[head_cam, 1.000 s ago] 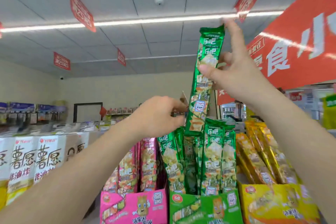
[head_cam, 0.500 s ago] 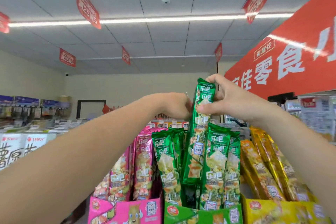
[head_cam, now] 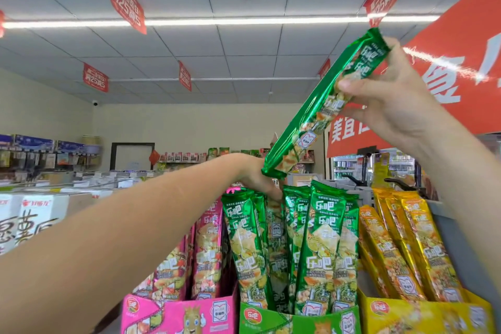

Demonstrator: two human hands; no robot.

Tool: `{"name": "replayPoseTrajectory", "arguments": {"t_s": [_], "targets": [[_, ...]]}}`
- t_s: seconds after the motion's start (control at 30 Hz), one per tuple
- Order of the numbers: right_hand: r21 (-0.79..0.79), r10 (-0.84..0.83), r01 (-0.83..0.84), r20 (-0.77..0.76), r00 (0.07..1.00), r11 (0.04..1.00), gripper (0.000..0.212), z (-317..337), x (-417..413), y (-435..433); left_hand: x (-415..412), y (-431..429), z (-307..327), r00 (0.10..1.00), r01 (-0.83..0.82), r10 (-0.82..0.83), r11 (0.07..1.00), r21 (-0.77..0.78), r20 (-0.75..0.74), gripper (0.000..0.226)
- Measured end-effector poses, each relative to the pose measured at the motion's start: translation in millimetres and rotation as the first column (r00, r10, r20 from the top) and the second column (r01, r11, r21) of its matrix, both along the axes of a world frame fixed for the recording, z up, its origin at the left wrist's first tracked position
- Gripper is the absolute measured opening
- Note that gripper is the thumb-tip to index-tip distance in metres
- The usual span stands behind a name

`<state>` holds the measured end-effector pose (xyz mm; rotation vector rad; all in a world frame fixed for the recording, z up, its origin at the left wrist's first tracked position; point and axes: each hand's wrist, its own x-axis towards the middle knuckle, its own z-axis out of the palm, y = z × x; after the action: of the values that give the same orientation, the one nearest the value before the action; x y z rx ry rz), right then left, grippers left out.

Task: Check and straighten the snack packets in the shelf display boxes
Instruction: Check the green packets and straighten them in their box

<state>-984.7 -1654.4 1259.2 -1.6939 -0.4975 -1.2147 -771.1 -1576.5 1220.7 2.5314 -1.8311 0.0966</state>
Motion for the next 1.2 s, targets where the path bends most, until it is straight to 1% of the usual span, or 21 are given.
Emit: {"name": "replayPoseTrajectory", "arguments": {"t_s": [0.1,0.2,0.23,0.3,0.33,0.43,0.47,0.5,0.53,0.57,0.67,0.8,0.9,0.97,1.03,1.1,1.13,1.2], "targets": [[-0.026,-0.098,0.097,-0.035,0.995,0.995,0.047,-2,11,-2,3,5,1,0.998,0.05,-0.051,0.998,-0.024,-0.024,0.054],[0.011,-0.127,0.127,-0.031,0.991,0.992,0.045,3,15,-8,2,10,1,0.987,0.018,-0.025,0.999,-0.046,-0.157,0.056],[0.027,-0.135,0.135,-0.032,0.99,0.99,0.045,5,16,-11,4,10,2,0.981,0.007,-0.016,0.999,-0.05,-0.191,0.052],[0.075,-0.162,0.164,-0.031,0.986,0.984,0.046,9,21,-16,9,8,4,0.972,0.002,-0.017,0.998,-0.063,-0.233,0.034],[0.102,-0.184,0.186,-0.027,0.982,0.977,0.047,10,24,-18,9,8,3,0.972,-0.001,-0.019,0.996,-0.085,-0.233,0.033],[0.154,-0.294,0.293,-0.016,0.956,0.944,0.05,9,34,-24,10,6,1,0.987,-0.051,0.022,0.982,-0.181,-0.159,0.056],[0.168,-0.341,0.337,-0.002,0.94,0.926,0.051,8,37,-26,9,5,0,0.989,-0.055,0.027,0.98,-0.191,-0.146,0.055],[0.18,-0.383,0.373,0.02,0.924,0.91,0.052,7,39,-27,8,5,0,0.989,-0.05,0.023,0.981,-0.187,-0.147,0.048],[0.189,-0.414,0.399,0.047,0.909,0.898,0.051,6,42,-28,6,5,0,0.988,-0.047,0.021,0.985,-0.168,-0.152,0.044],[0.191,-0.435,0.415,0.071,0.898,0.889,0.05,4,43,-29,3,6,0,0.987,-0.049,0.028,0.99,-0.135,-0.158,0.045],[0.152,-0.481,0.462,0.122,0.868,0.874,0.051,1,43,-30,-6,6,0,0.99,-0.055,0.048,0.997,-0.047,-0.135,0.056],[0.04,-0.558,0.559,0.165,0.814,0.828,0.053,4,33,-24,-17,3,0,0.992,-0.063,0.062,0.998,-0.011,-0.111,0.057],[-0.038,-0.546,0.566,0.215,0.809,0.824,0.05,8,32,-8,-25,1,-1,0.996,-0.071,0.07,0.997,-0.015,-0.055,0.057],[-0.14,-0.566,0.61,0.256,0.783,0.78,0.049,8,38,1,-30,3,-2,0.996,-0.076,0.074,0.996,-0.041,-0.039,0.055],[-0.194,-0.579,0.625,0.248,0.777,0.756,0.048,5,47,1,-31,7,-3,0.997,-0.071,0.069,0.996,-0.058,-0.036,0.046],[-0.179,-0.559,0.589,0.194,0.806,0.788,0.049,3,57,-7,-29,12,-3,0.998,-0.053,0.051,0.996,-0.067,-0.023,0.02],[-0.17,-0.549,0.573,0.168,0.818,0.802,0.049,3,60,-11,-30,15,-4,0.999,-0.037,0.036,0.997,-0.069,-0.024,0.012],[-0.166,-0.523,0.537,0.122,0.843,0.827,0.049,4,65,-19,-31,20,-5,0.999,-0.007,0.004,0.996,-0.091,-0.033,0.014]]}}
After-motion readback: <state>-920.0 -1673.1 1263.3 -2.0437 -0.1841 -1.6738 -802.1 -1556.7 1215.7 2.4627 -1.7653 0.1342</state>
